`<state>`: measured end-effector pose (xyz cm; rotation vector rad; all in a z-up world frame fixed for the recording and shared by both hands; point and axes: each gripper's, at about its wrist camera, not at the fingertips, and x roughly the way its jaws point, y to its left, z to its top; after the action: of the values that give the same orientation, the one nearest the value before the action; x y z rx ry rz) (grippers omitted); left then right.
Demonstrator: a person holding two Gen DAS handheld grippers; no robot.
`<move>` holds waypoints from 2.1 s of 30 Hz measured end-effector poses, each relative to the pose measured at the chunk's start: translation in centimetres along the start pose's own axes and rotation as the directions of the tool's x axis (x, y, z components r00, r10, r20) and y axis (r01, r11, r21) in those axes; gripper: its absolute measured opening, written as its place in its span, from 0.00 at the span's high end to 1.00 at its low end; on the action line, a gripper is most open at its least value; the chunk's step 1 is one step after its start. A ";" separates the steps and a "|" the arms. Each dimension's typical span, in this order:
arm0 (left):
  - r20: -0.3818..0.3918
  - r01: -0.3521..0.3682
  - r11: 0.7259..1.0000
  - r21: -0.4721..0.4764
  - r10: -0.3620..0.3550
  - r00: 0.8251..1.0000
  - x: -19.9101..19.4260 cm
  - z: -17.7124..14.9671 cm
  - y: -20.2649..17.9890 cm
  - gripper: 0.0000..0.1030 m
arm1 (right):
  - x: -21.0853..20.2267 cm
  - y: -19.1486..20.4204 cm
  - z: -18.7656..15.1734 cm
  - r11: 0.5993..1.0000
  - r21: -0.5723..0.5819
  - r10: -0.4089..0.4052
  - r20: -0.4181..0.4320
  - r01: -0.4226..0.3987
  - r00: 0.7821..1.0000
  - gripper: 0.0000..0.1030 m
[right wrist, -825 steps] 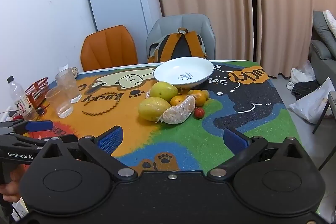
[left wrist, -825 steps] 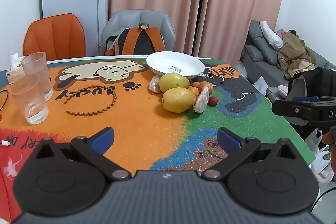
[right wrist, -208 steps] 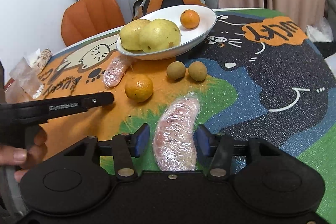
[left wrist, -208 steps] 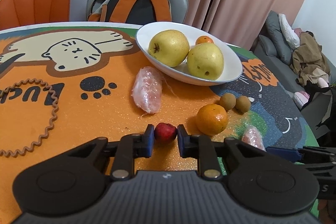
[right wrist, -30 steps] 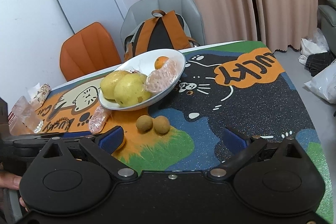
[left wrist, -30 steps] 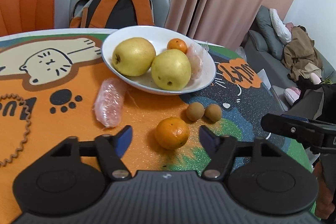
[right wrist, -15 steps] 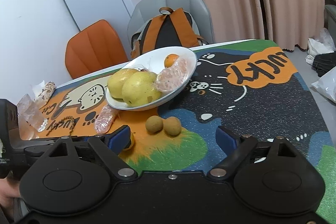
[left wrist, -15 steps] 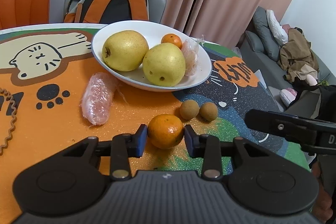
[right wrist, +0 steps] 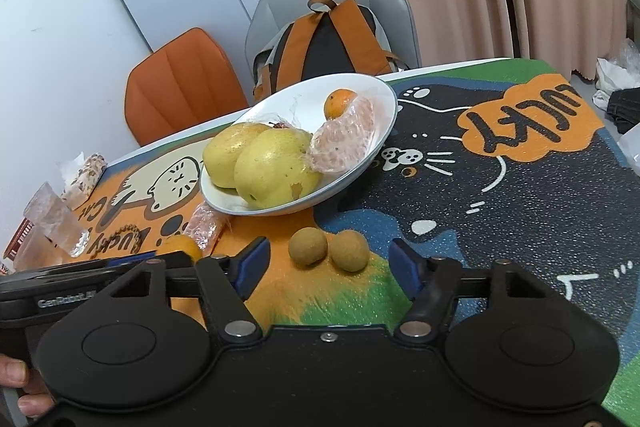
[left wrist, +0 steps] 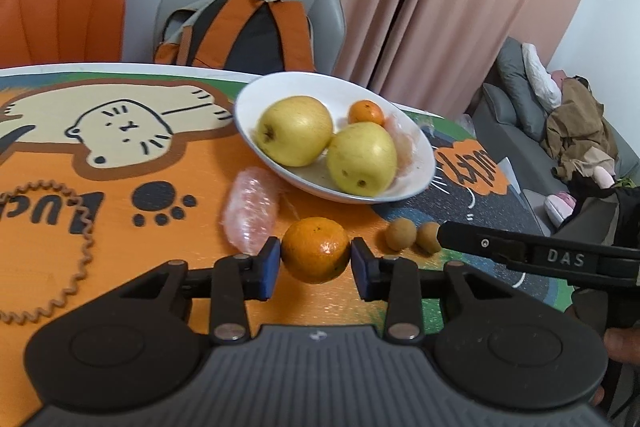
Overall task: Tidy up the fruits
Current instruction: 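Grasp the tangerine with the left gripper while the right gripper grasps a longan, then place the tangerine and longan on the white plate and open both grippers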
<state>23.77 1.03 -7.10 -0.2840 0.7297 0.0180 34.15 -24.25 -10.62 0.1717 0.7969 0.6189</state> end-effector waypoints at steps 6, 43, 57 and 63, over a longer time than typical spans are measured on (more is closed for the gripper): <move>0.013 -0.021 1.000 -0.023 0.021 1.000 -0.7 0.3 1.3 0.65 | 1.2 0.2 0.1 1.000 -0.009 -0.022 -0.019 0.021 1.000 0.44; 0.074 -0.052 0.996 -0.068 0.057 0.996 -2.9 2.0 3.9 0.65 | -0.2 1.3 3.5 0.999 -0.024 -0.019 0.064 0.021 0.998 0.78; 0.092 -0.068 0.995 -0.068 0.074 0.993 -2.7 3.4 4.8 0.65 | 1.1 2.9 7.3 0.998 -0.065 -0.001 0.099 0.008 0.995 0.78; 0.096 -0.077 0.994 -0.076 0.084 0.992 -2.5 4.3 5.4 0.65 | 2.1 3.0 8.2 0.998 -0.070 0.003 0.094 0.004 0.996 0.78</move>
<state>24.09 7.55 -3.79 -0.3199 0.6420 0.1342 39.79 -19.91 -5.13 0.1358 0.6834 0.6328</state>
